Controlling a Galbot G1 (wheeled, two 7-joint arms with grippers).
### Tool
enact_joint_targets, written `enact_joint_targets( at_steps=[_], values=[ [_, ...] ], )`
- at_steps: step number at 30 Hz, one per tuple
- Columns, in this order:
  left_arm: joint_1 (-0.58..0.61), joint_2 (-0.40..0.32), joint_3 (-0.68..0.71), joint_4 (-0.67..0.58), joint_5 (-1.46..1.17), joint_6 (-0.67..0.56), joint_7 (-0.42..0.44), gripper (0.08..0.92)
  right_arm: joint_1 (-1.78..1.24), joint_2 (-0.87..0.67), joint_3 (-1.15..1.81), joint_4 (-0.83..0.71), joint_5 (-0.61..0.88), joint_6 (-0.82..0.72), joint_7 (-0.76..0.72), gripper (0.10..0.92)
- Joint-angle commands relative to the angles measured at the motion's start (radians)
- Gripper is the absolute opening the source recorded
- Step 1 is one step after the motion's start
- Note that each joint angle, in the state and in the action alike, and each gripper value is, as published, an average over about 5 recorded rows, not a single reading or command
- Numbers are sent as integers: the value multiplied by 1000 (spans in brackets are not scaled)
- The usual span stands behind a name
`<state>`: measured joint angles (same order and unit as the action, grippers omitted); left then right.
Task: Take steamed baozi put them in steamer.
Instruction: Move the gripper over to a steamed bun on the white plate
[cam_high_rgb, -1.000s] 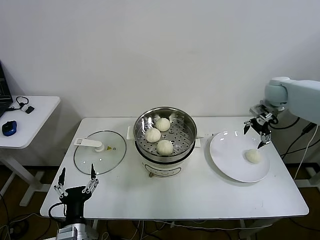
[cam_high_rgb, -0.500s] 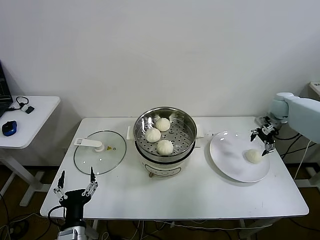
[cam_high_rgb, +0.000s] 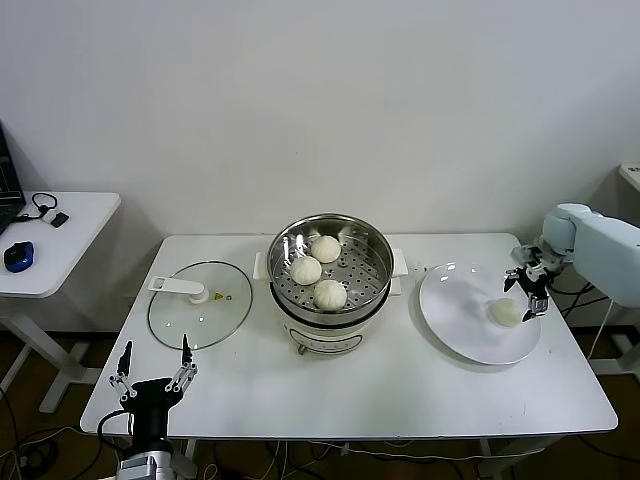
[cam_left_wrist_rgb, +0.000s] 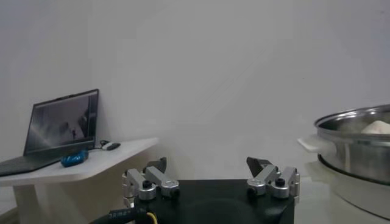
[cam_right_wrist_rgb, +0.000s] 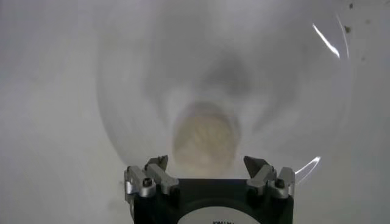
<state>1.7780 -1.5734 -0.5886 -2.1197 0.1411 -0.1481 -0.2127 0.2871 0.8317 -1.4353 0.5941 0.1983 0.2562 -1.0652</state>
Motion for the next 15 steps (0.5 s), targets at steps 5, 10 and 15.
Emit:
enact_joint_targets(
  at_steps=[5, 10, 15],
  values=[
    [0, 4, -6, 3, -6, 1, 1, 823, -65, 35, 60, -66, -15, -2, 4, 823],
    [-1, 3, -7, 3, -7, 1, 0, 823, -60, 34, 58, -65, -19, -3, 2, 823],
    [0, 2, -6, 1, -7, 1, -1, 823, -57, 31, 56, -58, -19, -5, 1, 823]
  ],
)
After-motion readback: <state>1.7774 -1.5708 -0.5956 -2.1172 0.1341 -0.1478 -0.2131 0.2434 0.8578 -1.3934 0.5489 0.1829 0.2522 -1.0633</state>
